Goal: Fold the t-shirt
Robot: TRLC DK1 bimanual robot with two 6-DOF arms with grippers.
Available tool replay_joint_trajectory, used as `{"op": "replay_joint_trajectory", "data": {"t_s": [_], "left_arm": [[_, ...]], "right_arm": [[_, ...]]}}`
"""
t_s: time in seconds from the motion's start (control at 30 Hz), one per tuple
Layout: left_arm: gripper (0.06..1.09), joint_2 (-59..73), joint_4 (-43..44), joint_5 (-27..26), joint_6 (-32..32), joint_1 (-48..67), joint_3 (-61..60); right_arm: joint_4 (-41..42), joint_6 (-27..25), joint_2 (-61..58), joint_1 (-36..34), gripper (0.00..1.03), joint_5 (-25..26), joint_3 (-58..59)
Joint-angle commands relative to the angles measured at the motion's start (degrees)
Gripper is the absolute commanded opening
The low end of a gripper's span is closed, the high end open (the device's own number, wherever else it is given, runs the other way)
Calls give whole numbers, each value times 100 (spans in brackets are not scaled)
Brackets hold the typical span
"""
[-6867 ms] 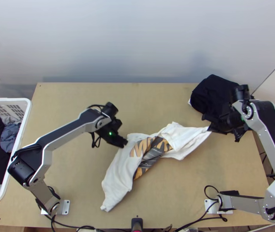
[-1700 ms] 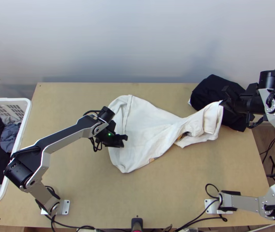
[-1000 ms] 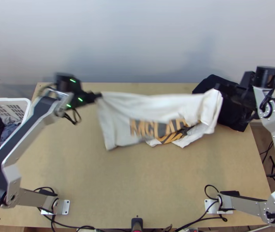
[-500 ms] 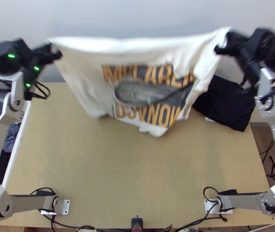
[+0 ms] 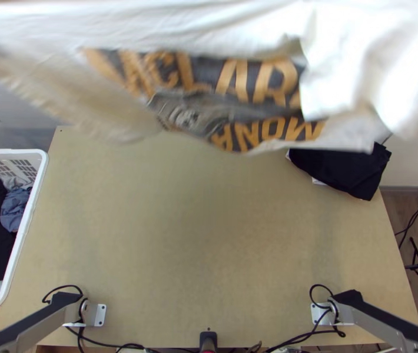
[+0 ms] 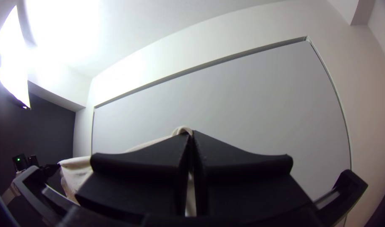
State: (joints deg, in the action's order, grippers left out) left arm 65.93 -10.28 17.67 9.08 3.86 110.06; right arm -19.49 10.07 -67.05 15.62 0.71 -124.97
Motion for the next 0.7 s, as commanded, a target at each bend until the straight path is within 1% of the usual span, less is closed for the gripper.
{"op": "replay_joint_trajectory", "data": {"t_s": [0.0, 0.2, 0.3, 0.37, 0.43, 0.5, 0.53, 0.6, 0.63, 0.67], "left_arm": [[9, -1109, -132, 246, -152, -272, 33], [9, -1891, -1099, 228, 85, -280, -363], [9, -2076, -1433, 219, 278, -280, -609], [9, -2155, -1784, 202, 542, -280, -855], [9, -2383, -2118, 87, 850, -263, -1523], [9, -2787, -2241, -9, 1025, -175, -2595], [9, -3034, -2241, -247, 1025, -131, -3237], [9, -3535, -2057, -431, 1025, -131, -4529], [9, -3702, -2039, -554, 1025, -105, -5100], [9, -3833, -1951, -563, 1034, -113, -5610]], "right_arm": [[-1172, -84, 1255, 231, 3, -89, -247], [-2332, -22, 1712, 363, 3, -80, -274], [-2534, 83, 1739, 425, 3, -18, 25], [-2534, 312, 1800, 442, 3, 26, 508], [-2534, 532, 1967, 451, 3, 87, 1370], [-2508, 672, 2178, 451, 3, 87, 2442], [-2393, 795, 2301, 442, 3, 87, 3066], [-1998, 1120, 2583, 442, 3, 34, 4411], [-1690, 1270, 2723, 442, 3, -62, 5088], [-1374, 1410, 2837, 442, 3, -177, 5747]]}}
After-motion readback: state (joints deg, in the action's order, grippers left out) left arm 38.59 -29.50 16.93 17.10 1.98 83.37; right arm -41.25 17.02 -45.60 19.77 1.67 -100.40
